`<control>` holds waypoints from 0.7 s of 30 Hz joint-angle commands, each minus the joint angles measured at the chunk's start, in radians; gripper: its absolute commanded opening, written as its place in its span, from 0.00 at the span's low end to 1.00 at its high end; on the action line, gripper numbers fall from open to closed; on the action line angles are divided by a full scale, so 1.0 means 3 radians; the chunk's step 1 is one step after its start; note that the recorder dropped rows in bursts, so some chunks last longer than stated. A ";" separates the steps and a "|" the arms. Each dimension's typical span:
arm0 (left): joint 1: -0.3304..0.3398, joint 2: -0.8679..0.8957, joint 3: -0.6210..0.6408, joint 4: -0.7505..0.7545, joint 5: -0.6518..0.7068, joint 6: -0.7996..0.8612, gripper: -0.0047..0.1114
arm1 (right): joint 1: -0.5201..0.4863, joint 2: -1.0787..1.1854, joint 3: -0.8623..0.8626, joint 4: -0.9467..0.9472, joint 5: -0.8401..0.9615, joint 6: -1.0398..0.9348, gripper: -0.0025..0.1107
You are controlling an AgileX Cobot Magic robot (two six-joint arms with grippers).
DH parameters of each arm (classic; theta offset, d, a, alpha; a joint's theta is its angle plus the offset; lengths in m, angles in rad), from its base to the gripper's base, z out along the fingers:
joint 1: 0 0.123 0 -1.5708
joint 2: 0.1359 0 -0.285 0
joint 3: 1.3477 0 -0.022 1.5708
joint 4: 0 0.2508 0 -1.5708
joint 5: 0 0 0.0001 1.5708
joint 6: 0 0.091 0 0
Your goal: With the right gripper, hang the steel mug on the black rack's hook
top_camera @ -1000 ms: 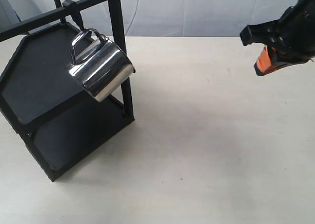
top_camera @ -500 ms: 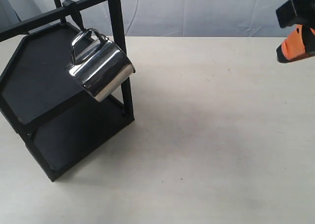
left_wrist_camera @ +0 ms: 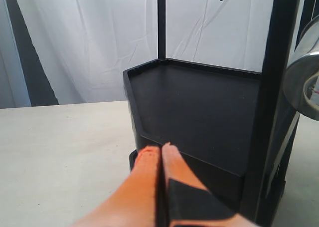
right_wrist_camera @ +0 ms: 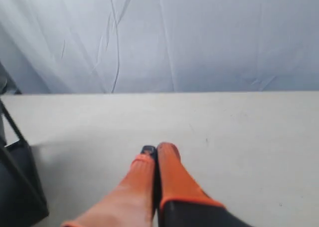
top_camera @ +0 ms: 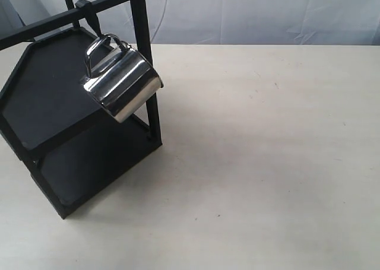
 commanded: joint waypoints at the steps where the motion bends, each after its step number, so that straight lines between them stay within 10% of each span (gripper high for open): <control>1: -0.0017 -0.0016 0.0001 0.0000 -0.0018 -0.0008 0.05 | -0.0014 -0.0656 0.1015 0.0331 -0.0997 -0.0008 0.03; 21: -0.0016 -0.0016 0.0001 0.0032 -0.0018 -0.0008 0.05 | -0.0882 -0.1936 0.1461 0.0157 -0.0271 -0.0008 0.03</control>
